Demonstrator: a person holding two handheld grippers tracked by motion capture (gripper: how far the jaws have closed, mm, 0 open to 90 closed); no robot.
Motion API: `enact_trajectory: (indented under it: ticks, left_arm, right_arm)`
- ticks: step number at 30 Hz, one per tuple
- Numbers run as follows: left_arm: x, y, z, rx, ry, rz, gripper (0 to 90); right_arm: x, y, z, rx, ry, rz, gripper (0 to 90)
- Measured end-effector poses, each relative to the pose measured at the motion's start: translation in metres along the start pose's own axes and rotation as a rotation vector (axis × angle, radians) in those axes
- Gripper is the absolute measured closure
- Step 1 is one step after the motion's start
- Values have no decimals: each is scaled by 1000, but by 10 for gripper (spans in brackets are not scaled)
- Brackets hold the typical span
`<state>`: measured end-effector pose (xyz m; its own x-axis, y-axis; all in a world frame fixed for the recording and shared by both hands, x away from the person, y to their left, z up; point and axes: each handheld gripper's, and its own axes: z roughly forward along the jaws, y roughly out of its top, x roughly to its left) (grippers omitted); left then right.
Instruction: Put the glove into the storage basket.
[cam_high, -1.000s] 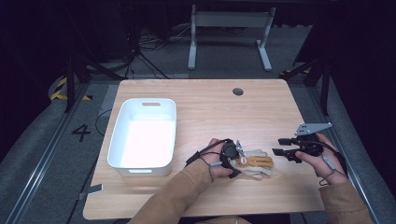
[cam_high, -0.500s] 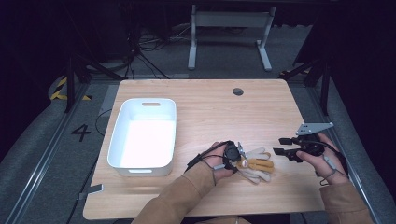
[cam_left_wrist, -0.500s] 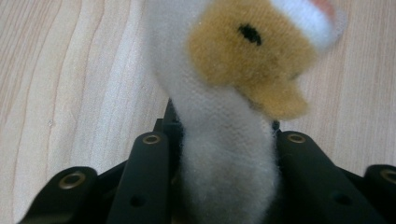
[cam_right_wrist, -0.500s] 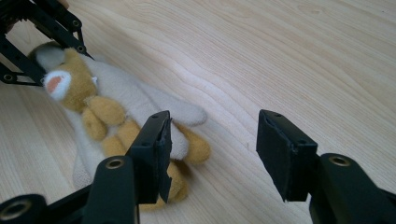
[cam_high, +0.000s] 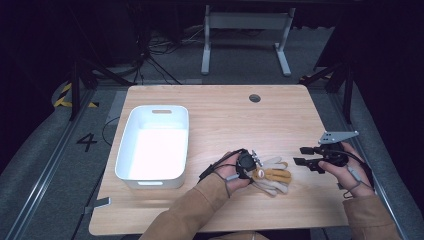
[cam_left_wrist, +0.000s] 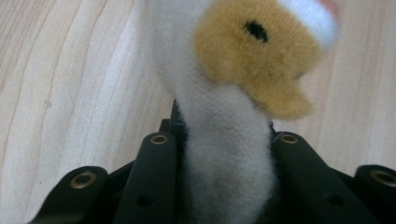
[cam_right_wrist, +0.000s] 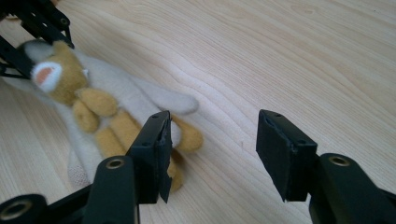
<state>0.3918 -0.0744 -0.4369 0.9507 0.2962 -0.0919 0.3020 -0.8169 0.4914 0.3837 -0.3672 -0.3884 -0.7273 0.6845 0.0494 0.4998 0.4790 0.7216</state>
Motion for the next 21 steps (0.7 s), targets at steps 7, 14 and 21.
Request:
enact_trajectory:
  ticks: [7, 14, 21]
  left_arm:
    - [1, -1, -17, -30, -17, -33, 724]
    - [0, -2, -31, -60, -27, -71, 724]
    - [4, -3, -42, -89, -26, -110, 723]
  right_arm:
    - [-1, 0, -1, -2, -3, 8, 463]
    - [-1, 0, 0, -3, -5, 13, 461]
    - [-3, -2, 2, 4, -8, 27, 461]
